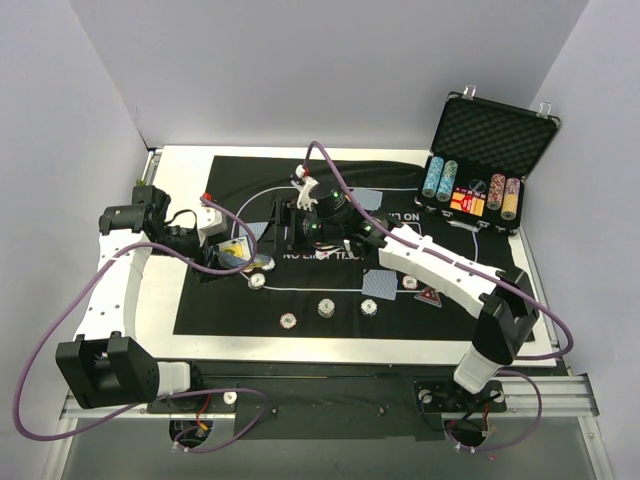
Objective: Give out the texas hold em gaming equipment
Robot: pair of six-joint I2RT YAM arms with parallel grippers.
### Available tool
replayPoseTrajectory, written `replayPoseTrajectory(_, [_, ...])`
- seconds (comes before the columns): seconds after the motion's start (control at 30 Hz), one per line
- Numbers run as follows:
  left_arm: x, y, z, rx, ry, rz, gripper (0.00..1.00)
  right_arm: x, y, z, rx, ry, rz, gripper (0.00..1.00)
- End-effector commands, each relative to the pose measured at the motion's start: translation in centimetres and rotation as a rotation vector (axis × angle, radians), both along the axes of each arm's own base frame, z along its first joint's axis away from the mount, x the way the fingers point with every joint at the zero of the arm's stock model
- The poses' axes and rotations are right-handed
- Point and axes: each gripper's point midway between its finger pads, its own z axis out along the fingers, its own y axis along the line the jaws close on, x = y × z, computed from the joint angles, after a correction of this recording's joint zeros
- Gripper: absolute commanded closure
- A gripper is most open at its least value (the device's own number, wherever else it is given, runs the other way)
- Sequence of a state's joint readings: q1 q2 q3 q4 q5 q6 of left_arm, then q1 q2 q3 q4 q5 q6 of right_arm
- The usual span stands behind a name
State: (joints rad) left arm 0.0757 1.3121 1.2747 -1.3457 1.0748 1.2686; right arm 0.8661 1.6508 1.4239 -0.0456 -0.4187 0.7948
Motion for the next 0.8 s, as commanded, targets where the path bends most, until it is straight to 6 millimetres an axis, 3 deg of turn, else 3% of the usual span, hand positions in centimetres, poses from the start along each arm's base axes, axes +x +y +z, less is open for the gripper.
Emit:
replayPoseTrajectory(0.0, [-4.1,-0.8,2.1,-0.067,0.17,-0.003,1.0,0.3,1.6,3.2,0.1,-0.033,0.026,0.33])
replayPoseTrajectory(0.37, [-4.1,-0.8,2.4,-0.07,0.165,-0.001,1.0,0.6,2.0,0.7,0.054,-0.01,0.02,0.35])
replayPoseTrajectory(0.77, [-4.1,-0.9,2.5,-0.075,0.164,-0.003,1.0,1.2,0.6,0.7,0.058,-0.008,-0.013,0.4])
